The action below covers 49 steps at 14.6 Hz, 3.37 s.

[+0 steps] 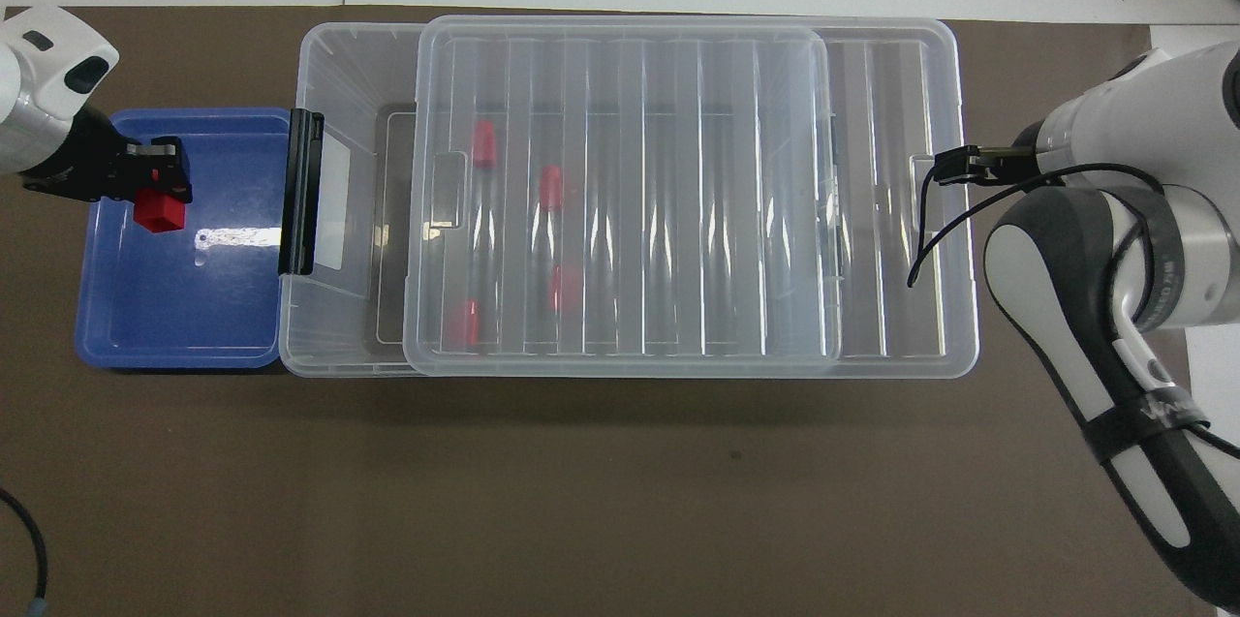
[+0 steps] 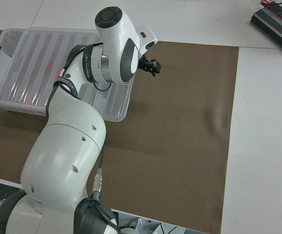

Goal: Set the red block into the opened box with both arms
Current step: 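Carry the red block over the open box with the left gripper, then lower the block with the left gripper while the right gripper withdraws, then open the left gripper to release the red block inside the box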

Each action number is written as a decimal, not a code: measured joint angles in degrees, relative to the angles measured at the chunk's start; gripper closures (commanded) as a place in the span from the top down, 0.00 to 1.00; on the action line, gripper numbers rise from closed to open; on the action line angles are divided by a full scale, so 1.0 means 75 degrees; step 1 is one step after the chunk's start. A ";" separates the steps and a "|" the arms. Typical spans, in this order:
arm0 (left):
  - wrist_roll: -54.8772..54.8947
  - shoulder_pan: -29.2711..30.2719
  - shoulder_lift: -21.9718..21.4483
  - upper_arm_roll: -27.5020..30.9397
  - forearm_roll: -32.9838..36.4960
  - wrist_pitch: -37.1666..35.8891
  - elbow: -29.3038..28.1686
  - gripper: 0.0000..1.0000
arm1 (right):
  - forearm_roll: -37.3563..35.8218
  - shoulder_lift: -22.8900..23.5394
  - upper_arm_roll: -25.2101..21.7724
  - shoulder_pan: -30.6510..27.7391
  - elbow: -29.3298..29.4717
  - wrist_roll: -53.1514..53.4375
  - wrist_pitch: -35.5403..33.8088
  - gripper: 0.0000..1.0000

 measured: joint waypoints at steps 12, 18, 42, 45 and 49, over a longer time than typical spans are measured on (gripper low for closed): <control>-0.1451 -0.0510 -0.0023 -0.0094 -0.0156 -0.0359 0.0272 0.00 | -0.0514 -0.0005 -0.0035 -0.0462 0.0014 -0.0307 -0.0142 1.00; -0.1545 -0.0548 -0.0023 -0.0137 -0.0186 -0.0367 0.0272 0.00 | -0.0810 -0.0014 -0.0043 -0.0571 0.0017 -0.0308 -0.0229 1.00; -0.4044 -0.2290 0.0634 -0.0201 0.0899 0.3591 -0.1928 0.00 | 0.0230 -0.1815 -0.0105 -0.0553 0.1211 -0.0303 -0.4197 1.00; -0.4044 -0.2290 0.0859 -0.0185 0.0919 0.4451 -0.2317 0.00 | 0.0232 -0.1791 -0.0096 -0.0553 0.1211 -0.0303 -0.4245 1.00; -0.4044 -0.2289 0.0926 -0.0120 0.0920 0.4956 -0.2696 0.00 | 0.0234 -0.1791 -0.0088 -0.0548 0.1208 -0.0303 -0.4247 1.00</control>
